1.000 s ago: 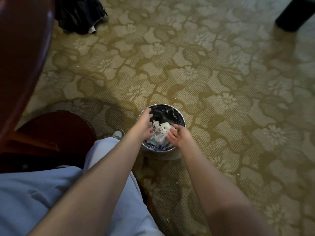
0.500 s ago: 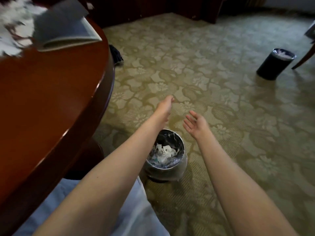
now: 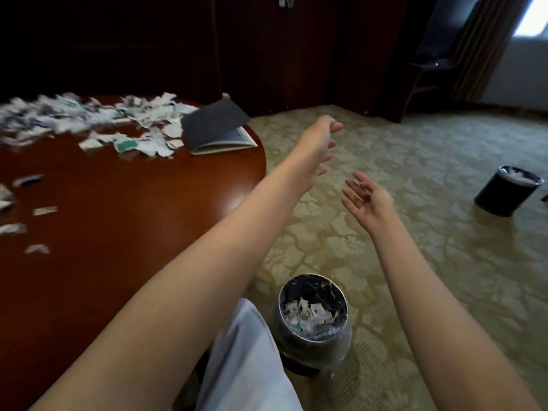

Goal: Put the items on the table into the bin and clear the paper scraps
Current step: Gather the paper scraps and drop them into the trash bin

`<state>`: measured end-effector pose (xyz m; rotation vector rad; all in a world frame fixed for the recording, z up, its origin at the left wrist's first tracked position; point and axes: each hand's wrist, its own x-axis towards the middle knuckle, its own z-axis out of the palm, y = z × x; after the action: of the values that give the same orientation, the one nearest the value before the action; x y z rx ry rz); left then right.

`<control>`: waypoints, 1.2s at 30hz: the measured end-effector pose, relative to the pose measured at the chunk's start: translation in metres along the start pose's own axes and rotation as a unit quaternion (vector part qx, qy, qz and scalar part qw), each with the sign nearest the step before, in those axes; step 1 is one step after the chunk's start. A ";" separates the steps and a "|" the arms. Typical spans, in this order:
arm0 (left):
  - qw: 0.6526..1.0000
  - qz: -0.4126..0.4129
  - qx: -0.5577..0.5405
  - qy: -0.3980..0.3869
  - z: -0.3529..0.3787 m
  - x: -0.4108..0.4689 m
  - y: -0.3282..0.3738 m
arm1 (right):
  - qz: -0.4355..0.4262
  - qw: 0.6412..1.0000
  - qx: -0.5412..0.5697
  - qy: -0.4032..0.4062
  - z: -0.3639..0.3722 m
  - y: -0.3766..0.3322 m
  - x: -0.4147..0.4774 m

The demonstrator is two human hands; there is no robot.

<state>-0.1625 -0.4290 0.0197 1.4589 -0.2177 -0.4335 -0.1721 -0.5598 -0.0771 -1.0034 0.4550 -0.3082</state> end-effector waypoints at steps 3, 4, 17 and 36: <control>0.998 0.029 0.033 0.037 -0.027 -0.012 0.019 | -0.018 0.999 0.014 -0.049 0.032 -0.013 -0.012; 0.997 0.039 0.050 0.053 -0.037 -0.016 0.024 | -0.021 0.997 0.021 -0.066 0.042 -0.014 -0.017; 0.944 0.055 0.242 0.217 -0.194 -0.082 0.031 | -0.035 0.939 -0.215 -0.266 0.181 0.038 -0.075; 0.806 -0.068 0.412 0.420 -0.369 -0.241 -0.005 | -0.282 0.443 -0.644 -0.557 0.265 0.139 -0.177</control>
<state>-0.2329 0.0056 0.0019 2.3915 0.4880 0.2891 -0.1874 -0.2151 -0.0361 -2.5733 -1.1887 0.2914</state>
